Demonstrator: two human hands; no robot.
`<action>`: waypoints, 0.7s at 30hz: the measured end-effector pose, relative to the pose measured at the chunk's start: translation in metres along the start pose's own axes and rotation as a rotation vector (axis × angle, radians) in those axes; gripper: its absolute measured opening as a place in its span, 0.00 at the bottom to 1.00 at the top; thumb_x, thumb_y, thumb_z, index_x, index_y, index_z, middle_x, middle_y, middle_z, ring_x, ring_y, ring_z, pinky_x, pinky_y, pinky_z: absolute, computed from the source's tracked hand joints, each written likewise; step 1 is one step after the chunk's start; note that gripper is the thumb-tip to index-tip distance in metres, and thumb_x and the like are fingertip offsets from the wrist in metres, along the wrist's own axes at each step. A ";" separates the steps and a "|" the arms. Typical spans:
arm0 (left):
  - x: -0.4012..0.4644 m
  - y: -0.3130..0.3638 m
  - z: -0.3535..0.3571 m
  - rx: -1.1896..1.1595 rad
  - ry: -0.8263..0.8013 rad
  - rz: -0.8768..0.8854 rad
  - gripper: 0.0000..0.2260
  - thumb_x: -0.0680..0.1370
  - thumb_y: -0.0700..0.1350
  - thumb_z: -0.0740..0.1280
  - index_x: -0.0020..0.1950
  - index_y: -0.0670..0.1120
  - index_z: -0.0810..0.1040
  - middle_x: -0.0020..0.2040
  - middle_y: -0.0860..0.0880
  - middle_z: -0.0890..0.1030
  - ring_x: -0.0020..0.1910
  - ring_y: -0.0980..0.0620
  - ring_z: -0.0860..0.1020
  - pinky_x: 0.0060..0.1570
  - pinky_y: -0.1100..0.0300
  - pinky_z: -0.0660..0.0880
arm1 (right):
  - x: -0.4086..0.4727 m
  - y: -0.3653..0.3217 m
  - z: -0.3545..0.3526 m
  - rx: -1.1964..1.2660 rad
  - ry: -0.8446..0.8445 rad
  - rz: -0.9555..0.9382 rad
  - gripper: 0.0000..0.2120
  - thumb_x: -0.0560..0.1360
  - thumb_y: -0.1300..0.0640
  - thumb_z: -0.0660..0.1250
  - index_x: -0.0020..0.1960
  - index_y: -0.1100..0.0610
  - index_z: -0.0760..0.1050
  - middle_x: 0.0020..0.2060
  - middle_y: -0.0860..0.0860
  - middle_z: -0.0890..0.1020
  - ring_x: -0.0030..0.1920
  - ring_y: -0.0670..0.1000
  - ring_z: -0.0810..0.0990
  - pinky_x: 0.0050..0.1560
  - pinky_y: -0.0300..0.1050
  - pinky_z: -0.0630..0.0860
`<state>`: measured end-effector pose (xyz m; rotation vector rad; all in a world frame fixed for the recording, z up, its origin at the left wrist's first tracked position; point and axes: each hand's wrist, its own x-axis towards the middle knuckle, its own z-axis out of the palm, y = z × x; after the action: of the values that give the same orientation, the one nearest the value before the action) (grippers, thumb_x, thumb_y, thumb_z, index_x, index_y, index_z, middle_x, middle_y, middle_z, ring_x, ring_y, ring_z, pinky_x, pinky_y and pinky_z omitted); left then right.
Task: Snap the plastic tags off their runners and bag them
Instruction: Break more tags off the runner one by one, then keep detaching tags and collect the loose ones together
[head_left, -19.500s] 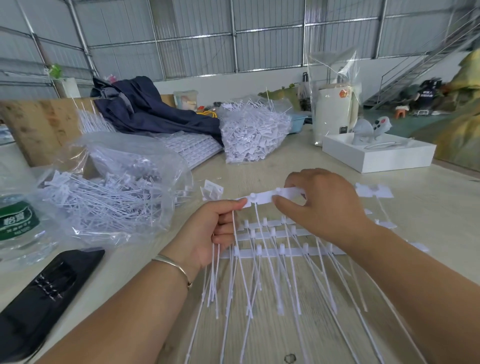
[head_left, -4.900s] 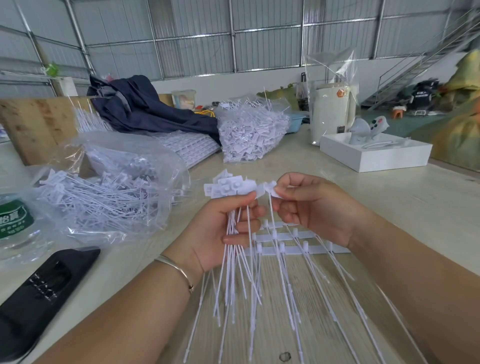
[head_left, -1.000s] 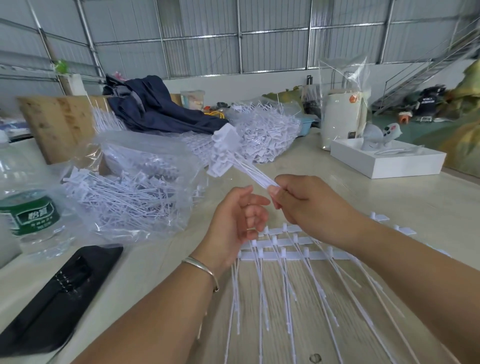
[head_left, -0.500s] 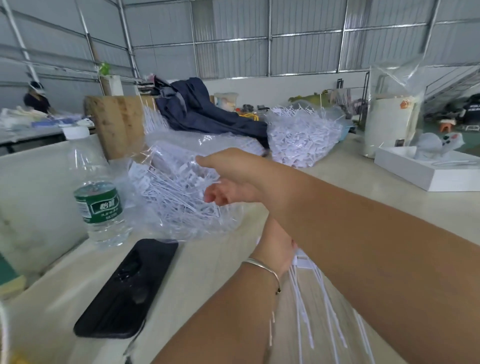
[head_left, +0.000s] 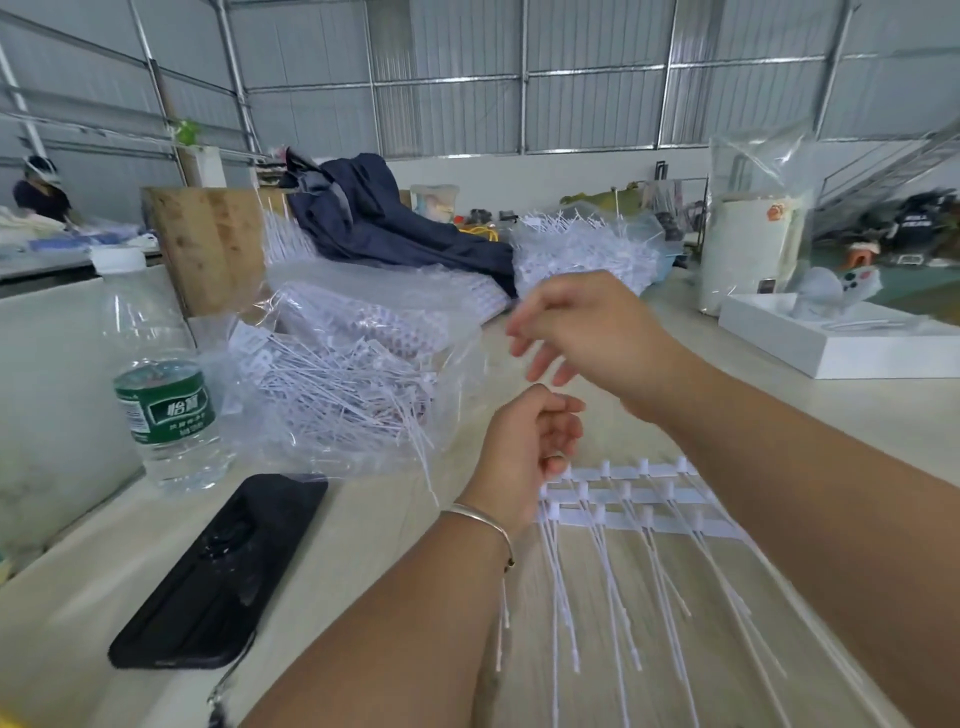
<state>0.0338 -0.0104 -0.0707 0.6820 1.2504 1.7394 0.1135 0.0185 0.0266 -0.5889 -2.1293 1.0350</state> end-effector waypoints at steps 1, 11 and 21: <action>0.000 -0.002 -0.002 0.008 -0.001 0.024 0.09 0.75 0.38 0.57 0.40 0.42 0.77 0.26 0.50 0.75 0.22 0.56 0.68 0.20 0.66 0.59 | -0.004 0.015 -0.013 -0.036 0.039 0.013 0.06 0.75 0.64 0.66 0.42 0.62 0.80 0.38 0.57 0.83 0.31 0.51 0.80 0.29 0.38 0.73; 0.015 -0.010 -0.017 0.708 0.315 0.313 0.16 0.73 0.31 0.57 0.37 0.49 0.78 0.37 0.52 0.81 0.39 0.53 0.78 0.39 0.62 0.71 | -0.045 0.142 -0.076 -0.691 -0.268 0.174 0.16 0.76 0.53 0.68 0.64 0.52 0.76 0.61 0.47 0.77 0.62 0.48 0.75 0.59 0.38 0.67; 0.012 -0.020 -0.013 1.324 0.190 0.194 0.02 0.71 0.45 0.69 0.42 0.52 0.79 0.42 0.55 0.79 0.39 0.56 0.79 0.38 0.61 0.76 | -0.050 0.166 -0.079 -0.589 -0.285 0.055 0.17 0.76 0.55 0.70 0.62 0.58 0.76 0.55 0.53 0.76 0.56 0.52 0.76 0.56 0.42 0.70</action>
<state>0.0245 -0.0035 -0.0945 1.3957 2.5156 0.9070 0.2211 0.1221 -0.0916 -0.8125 -2.7044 0.5251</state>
